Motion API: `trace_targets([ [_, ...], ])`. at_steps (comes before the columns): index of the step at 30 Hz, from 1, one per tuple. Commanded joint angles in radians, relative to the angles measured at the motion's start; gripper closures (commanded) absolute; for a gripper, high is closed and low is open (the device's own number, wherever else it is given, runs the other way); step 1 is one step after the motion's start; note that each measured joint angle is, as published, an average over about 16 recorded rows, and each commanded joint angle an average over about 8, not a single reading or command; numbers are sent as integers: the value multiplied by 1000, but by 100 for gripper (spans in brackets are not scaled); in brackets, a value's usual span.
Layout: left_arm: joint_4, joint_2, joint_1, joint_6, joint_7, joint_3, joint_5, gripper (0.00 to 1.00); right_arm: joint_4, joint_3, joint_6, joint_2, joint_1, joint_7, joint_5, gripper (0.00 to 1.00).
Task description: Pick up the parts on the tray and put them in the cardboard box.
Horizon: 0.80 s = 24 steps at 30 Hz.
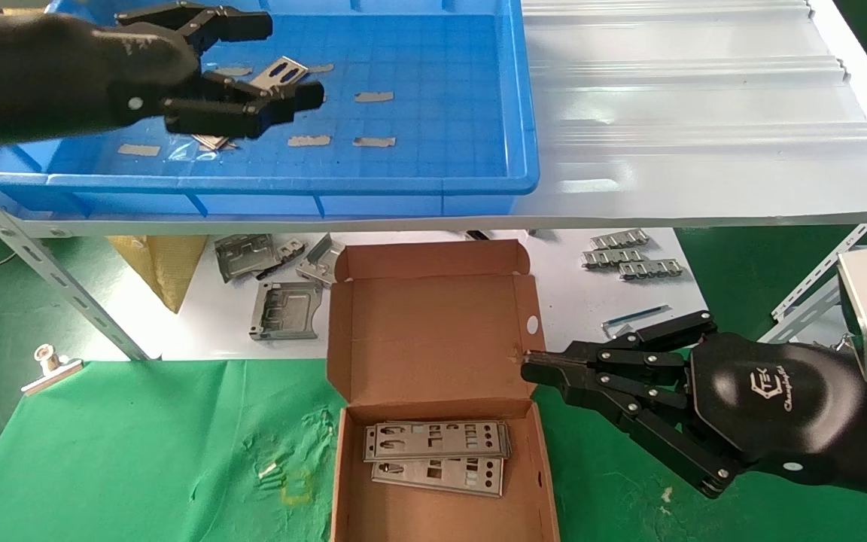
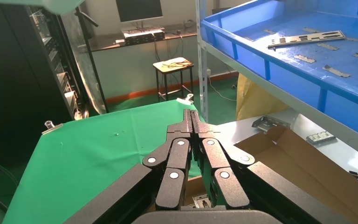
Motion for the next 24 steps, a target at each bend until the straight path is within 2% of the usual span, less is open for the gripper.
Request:
trace_targets([
  [1, 118, 53, -86, -35, 5, 38, 83, 0, 0, 0, 0, 0, 0, 0, 0, 100],
  [5, 310, 138, -184, -103, 31, 87, 179, 0, 0, 0, 0, 0, 0, 0, 0, 100],
  [10, 482, 226, -249, -224, 53, 120, 247, 0, 0, 0, 0, 0, 0, 0, 0, 100],
  [15, 584, 286, -277, -325, 66, 135, 279, 0, 0, 0, 0, 0, 0, 0, 0, 100],
  [21, 650, 314, -295, -335, 71, 140, 288, 0, 0, 0, 0, 0, 0, 0, 0, 99],
  [23, 666, 318, -298, -329, 71, 140, 287, 0, 0, 0, 0, 0, 0, 0, 0, 91],
  [24, 673, 319, -299, -328, 70, 140, 286, 8, 0, 0, 0, 0, 0, 0, 0, 78],
])
